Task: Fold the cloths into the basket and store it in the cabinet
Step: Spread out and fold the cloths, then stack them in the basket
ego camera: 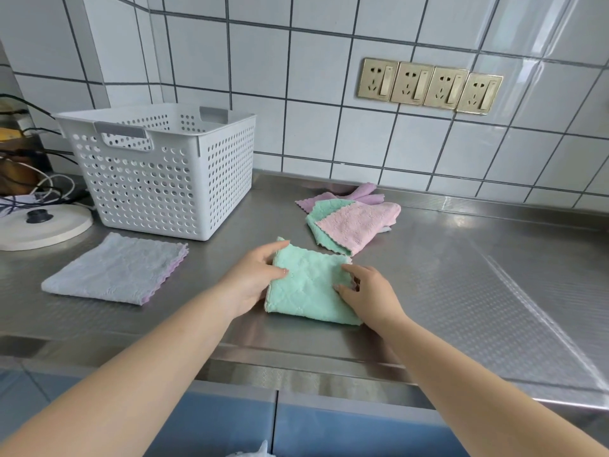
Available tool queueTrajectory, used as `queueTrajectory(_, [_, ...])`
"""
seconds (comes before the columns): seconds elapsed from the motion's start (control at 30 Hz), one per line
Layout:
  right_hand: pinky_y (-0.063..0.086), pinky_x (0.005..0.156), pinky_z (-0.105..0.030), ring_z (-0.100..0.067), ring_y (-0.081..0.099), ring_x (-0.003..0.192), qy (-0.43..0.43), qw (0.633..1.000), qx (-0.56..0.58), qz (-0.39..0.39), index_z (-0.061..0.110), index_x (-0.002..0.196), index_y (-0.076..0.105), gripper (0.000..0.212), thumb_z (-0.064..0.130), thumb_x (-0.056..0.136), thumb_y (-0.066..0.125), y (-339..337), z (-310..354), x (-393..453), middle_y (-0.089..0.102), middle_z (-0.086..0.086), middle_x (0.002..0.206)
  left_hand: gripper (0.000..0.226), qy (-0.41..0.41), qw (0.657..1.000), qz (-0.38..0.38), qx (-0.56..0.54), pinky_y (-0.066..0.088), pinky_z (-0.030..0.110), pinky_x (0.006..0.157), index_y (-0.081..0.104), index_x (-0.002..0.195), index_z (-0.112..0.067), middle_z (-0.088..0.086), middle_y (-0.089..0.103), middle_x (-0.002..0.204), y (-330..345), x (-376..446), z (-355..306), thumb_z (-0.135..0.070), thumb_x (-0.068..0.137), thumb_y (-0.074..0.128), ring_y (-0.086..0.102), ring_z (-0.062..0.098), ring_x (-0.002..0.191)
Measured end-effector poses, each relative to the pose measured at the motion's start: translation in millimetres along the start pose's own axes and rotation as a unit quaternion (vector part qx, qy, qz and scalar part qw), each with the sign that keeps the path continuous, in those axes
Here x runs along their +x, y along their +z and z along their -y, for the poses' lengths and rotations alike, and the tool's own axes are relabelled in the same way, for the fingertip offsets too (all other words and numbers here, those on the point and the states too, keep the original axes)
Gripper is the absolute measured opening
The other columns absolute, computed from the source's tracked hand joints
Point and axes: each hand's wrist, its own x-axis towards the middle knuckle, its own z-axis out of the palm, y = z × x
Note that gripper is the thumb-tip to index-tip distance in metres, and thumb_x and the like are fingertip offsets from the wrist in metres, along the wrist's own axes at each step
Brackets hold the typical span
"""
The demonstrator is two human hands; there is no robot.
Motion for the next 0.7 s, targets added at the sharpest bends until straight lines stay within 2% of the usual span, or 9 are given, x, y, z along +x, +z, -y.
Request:
queueTrajectory(0.1, [0.041,0.085,-0.021,-0.012,0.053,0.095,0.011,0.999,0.053,0.000,0.021,0.130,0.052,0.049,0.029,0.084,0.067,1.1,5.5,-0.6,0.050,-0.001,0.122,0.059,-0.005,1.000,0.000,-0.024,0.050,0.028,0.081,0.050,0.133,-0.011,0.014,0.056,0.129,-4.6,-1.4,-1.8,0.023,0.085,0.038,0.059,0.019,0.101])
queueTrajectory(0.17, [0.044,0.087,-0.024,-0.012,0.056,0.096,0.022,0.995,0.096,0.003,0.022,0.125,0.051,0.048,0.030,0.082,0.070,2.2,13.2,-0.9,0.047,0.001,0.123,0.061,-0.004,0.999,0.004,-0.042,0.050,0.031,0.082,0.050,0.132,-0.015,0.013,0.056,0.129,-13.7,-3.6,-5.8,0.022,0.085,0.038,0.058,0.023,0.108])
queueTrajectory(0.23, [0.046,0.079,-0.025,-0.010,0.058,0.093,0.037,0.988,0.150,0.019,0.025,0.117,0.049,0.045,0.031,0.079,0.073,3.2,24.7,-1.2,0.046,0.007,0.120,0.061,0.001,0.998,0.006,-0.055,0.052,0.033,0.079,0.052,0.130,-0.019,0.009,0.059,0.124,-27.2,-6.8,-11.9,0.020,0.086,0.039,0.061,0.023,0.106])
queueTrajectory(0.3, [0.047,0.068,-0.021,-0.009,0.058,0.091,0.060,0.967,0.242,0.052,0.026,0.107,0.051,0.037,0.028,0.079,0.074,5.9,41.4,-1.3,0.046,0.009,0.118,0.059,0.006,0.997,0.007,-0.071,0.057,0.031,0.069,0.054,0.126,-0.023,0.004,0.066,0.111,-44.7,-10.8,-19.3,0.019,0.087,0.040,0.068,0.017,0.093])
queueTrajectory(0.4, [0.043,0.047,-0.018,-0.008,0.055,0.067,0.074,0.913,0.386,0.111,0.024,0.096,0.055,0.023,0.014,0.082,0.070,18.1,75.7,1.2,0.051,0.000,0.105,0.057,0.016,0.998,-0.017,-0.057,0.058,0.027,0.061,0.055,0.124,-0.025,0.003,0.068,0.105,-79.8,-16.4,-34.6,0.017,0.088,0.043,0.069,0.016,0.084])
queueTrajectory(0.47, [0.043,0.050,-0.020,-0.011,0.053,0.062,0.072,0.886,0.435,0.145,0.020,0.095,0.057,0.019,0.008,0.084,0.068,28.4,101.8,5.4,0.053,-0.006,0.097,0.054,0.030,0.999,-0.038,-0.019,0.058,0.026,0.062,0.054,0.128,-0.023,0.003,0.067,0.109,-106.6,-17.7,-47.2,0.014,0.089,0.047,0.068,0.015,0.086])
queueTrajectory(0.57, [0.050,0.055,-0.022,-0.012,0.060,0.059,0.062,0.859,0.470,0.193,0.014,0.106,0.060,0.023,0.004,0.085,0.065,47.9,146.8,13.5,0.055,-0.009,0.097,0.048,0.050,0.992,-0.082,0.082,0.058,0.029,0.072,0.056,0.128,-0.021,0.004,0.062,0.124,-154.2,-18.2,-66.8,0.007,0.088,0.055,0.066,0.015,0.097])
queueTrajectory(0.63, [0.051,0.052,-0.018,-0.006,0.062,0.056,0.051,0.859,0.463,0.211,0.011,0.117,0.058,0.032,0.003,0.086,0.064,62.3,174.7,18.0,0.056,-0.007,0.096,0.047,0.052,0.979,-0.119,0.157,0.053,0.038,0.089,0.056,0.128,-0.020,0.006,0.057,0.132,-183.7,-18.5,-75.6,0.004,0.087,0.058,0.061,0.019,0.109])
queueTrajectory(0.7, [0.053,0.052,-0.017,-0.009,0.062,0.060,0.039,0.869,0.440,0.223,0.011,0.124,0.055,0.040,0.004,0.086,0.065,78.3,197.8,22.0,0.057,-0.005,0.092,0.048,0.051,0.961,-0.139,0.235,0.043,0.039,0.103,0.053,0.131,-0.016,0.008,0.050,0.139,-208.5,-19.2,-79.5,0.003,0.088,0.058,0.052,0.020,0.122])
